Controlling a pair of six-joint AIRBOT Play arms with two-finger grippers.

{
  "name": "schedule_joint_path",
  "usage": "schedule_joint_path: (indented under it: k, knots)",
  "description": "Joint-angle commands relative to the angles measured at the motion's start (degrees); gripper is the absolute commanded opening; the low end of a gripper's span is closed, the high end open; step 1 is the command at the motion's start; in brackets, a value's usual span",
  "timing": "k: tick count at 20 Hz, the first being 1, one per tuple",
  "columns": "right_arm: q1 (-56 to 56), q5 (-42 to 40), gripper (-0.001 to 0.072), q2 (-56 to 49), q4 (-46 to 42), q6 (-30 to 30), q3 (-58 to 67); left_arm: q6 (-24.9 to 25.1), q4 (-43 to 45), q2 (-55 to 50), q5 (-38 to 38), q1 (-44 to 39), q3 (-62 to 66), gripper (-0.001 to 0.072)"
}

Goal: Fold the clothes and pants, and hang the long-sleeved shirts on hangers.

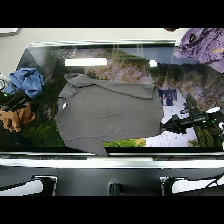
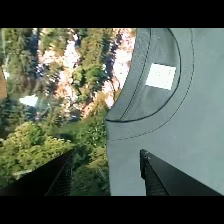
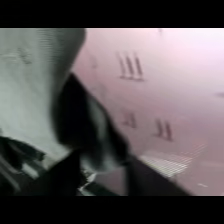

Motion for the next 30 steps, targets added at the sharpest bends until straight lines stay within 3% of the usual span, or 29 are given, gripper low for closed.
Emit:
schedule_joint_path:
  k: [1, 2, 5, 7, 11, 15, 30]
  knots:
    - [1.33, -3.67, 0.0139, -0.02, -0.55, 0.22, -0.35, -1.29, -0.02, -0.04, -1.66, 0.02, -0.02, 0.0453]
    - [1.33, -3.56, 0.0043, 0.02, -0.87, 0.22, -0.35, -2.64, -0.02, 0.0, -1.66, 0.07, -0.02, 0.0454]
    - [1.33, -3.56, 0.0035, 0.66, -1.62, 0.85, -0.37, -0.79, 0.0, 2.21, -1.99, 1.66, -4.07, 0.0461]
    - [1.33, -3.61, 0.0034, 1.55, -1.62, 0.9, -0.35, -0.39, -1.7, 7.04, 0.61, 4.52, -14.6, 0.0461]
    - [1.33, -2.32, 0.0034, 2.38, -1.62, 2.21, -0.37, 9.35, -15.52, 16.79, 6.58, 8.22, -37.99, 0.0461]
    - [1.33, -1.51, 0.0034, 2.93, -1.6, 3.5, -0.35, 15.17, -22.16, 17.22, 7.23, 6.49, -48.39, 0.0461]
    - [1.33, -1.01, 0.0034, 4.28, -1.6, 4.11, -0.35, 15.85, -25.33, 11.43, 14.03, -4.92, -52.74, 0.046]
